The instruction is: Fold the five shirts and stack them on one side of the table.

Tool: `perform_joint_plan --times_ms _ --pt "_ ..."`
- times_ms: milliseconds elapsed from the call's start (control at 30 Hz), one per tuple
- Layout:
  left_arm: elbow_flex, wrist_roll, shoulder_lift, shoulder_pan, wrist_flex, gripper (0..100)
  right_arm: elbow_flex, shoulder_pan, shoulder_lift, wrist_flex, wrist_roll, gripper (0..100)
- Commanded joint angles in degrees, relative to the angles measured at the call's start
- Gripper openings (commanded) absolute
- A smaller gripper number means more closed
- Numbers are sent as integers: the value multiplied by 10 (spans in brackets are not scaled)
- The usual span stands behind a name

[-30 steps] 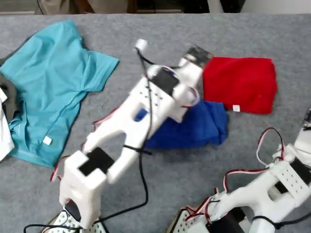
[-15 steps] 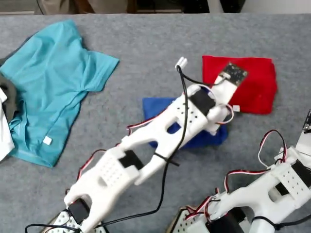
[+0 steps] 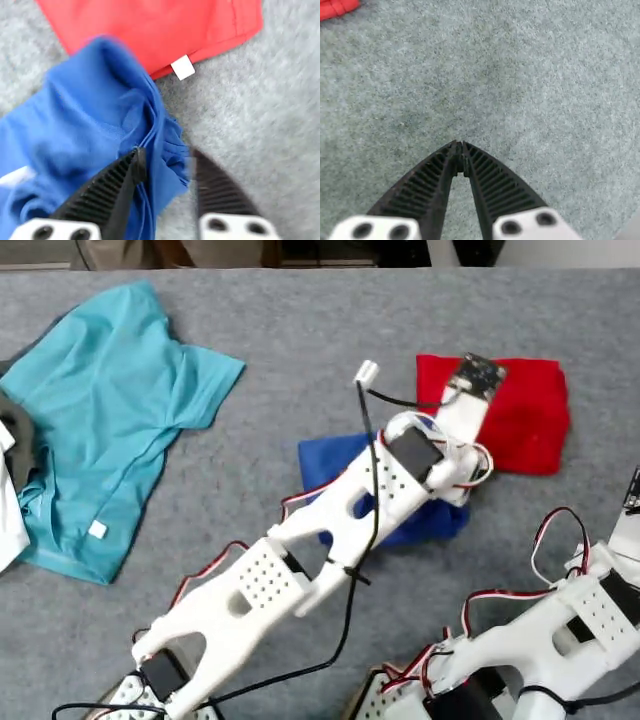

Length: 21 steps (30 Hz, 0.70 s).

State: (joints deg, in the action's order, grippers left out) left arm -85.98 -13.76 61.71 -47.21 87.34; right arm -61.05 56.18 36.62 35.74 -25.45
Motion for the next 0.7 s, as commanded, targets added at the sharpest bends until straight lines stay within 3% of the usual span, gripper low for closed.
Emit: perform_joint_plan --times_ms 0,167,333,433,567,667 --pt "-98 -48 -12 47 38 265 9 -9 12 -4 -18 2" --pt "-98 29 -68 169 96 197 96 -104 10 178 -68 2" --pt "-92 69 -125 290 135 58 273 -304 5 384 -64 2" --pt "-88 127 -146 342 137 18 392 -425 -49 471 -23 2" --pt "-6 143 -211 387 138 19 540 -524 -202 549 3 2" --pt "145 144 -310 396 138 19 661 -563 -320 633 3 2"
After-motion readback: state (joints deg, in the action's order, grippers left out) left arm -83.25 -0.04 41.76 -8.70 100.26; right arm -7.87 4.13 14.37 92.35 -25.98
